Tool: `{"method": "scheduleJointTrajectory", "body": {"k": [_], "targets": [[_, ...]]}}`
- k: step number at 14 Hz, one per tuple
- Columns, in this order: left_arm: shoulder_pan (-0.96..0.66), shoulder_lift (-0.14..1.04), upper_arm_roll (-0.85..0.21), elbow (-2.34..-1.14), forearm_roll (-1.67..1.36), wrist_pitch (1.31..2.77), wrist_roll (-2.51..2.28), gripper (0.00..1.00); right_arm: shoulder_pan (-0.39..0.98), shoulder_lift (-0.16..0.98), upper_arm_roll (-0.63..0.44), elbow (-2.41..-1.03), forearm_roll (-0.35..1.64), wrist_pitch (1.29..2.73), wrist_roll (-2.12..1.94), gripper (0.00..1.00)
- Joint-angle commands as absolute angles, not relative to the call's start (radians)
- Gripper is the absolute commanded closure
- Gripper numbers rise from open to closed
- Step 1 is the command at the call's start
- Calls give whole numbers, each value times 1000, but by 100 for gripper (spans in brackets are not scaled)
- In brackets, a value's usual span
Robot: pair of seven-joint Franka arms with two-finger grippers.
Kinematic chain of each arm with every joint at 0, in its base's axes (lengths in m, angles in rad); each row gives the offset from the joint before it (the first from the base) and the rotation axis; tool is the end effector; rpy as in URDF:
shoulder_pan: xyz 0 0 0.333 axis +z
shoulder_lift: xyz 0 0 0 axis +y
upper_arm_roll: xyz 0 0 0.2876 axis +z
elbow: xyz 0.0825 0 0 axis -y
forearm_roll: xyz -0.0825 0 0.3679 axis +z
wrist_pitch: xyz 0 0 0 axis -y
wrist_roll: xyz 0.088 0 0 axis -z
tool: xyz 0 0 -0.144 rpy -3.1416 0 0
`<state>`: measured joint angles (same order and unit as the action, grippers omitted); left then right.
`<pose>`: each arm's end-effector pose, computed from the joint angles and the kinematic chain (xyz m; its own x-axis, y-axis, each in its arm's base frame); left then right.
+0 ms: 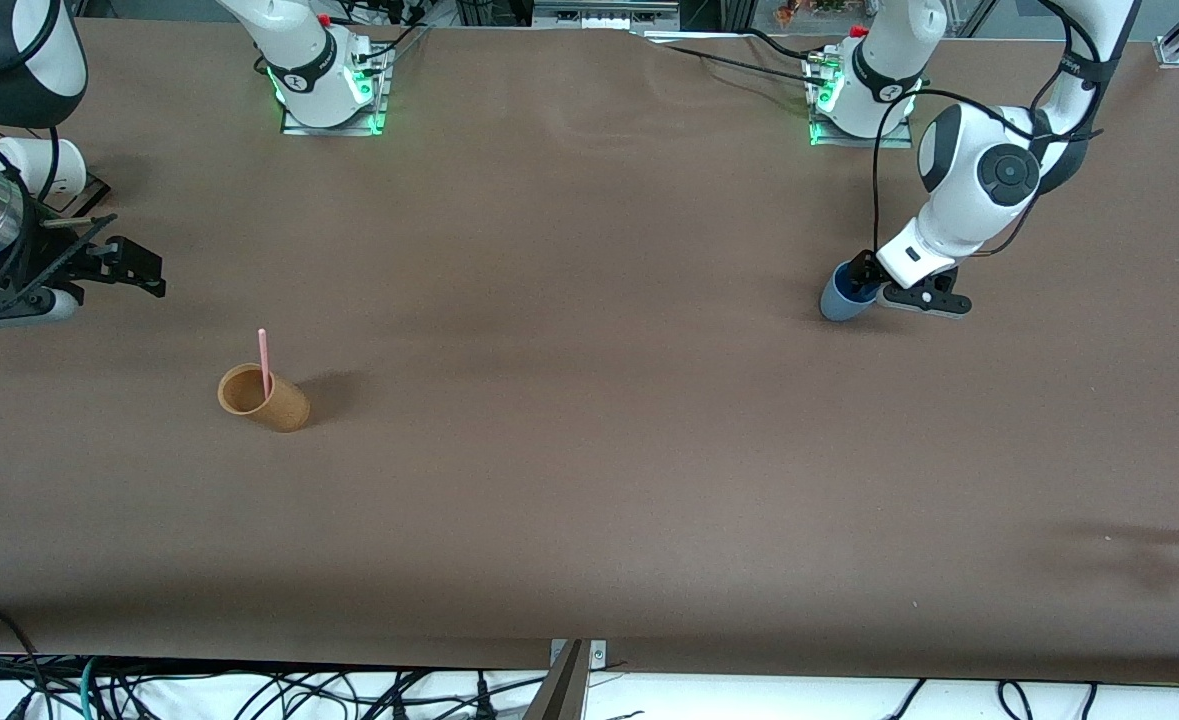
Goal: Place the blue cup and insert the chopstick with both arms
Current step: 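Carry the blue cup with the left gripper to the table's middle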
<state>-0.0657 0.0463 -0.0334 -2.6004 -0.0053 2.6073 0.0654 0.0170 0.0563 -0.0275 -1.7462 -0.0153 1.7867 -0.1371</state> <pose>0.4232 -0.0423 0.1846 0.9865 -0.1592 -0.0390 -0.1591 -0.9872 0.0066 0.5612 -0.0075 0.4660 0.9914 0.1295 -0.0179 0.1298 -0.9914 0.0141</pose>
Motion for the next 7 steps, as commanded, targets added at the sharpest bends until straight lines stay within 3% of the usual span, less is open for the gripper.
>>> {"method": "scheduleJointTrajectory", "body": {"k": [1, 2, 7], "targets": [[-80, 44, -21, -2602, 6, 2615, 22, 91, 18, 63, -28, -1726, -6, 1779, -141, 0], [-80, 41, -21, -2602, 6, 2614, 0, 99, 18, 63, -28, -1726, -3, 1778, -141, 0], [-83, 37, -23, -2591, 5, 2591, -15, 100, 18, 63, -28, -1726, -3, 1776, -141, 0]]}}
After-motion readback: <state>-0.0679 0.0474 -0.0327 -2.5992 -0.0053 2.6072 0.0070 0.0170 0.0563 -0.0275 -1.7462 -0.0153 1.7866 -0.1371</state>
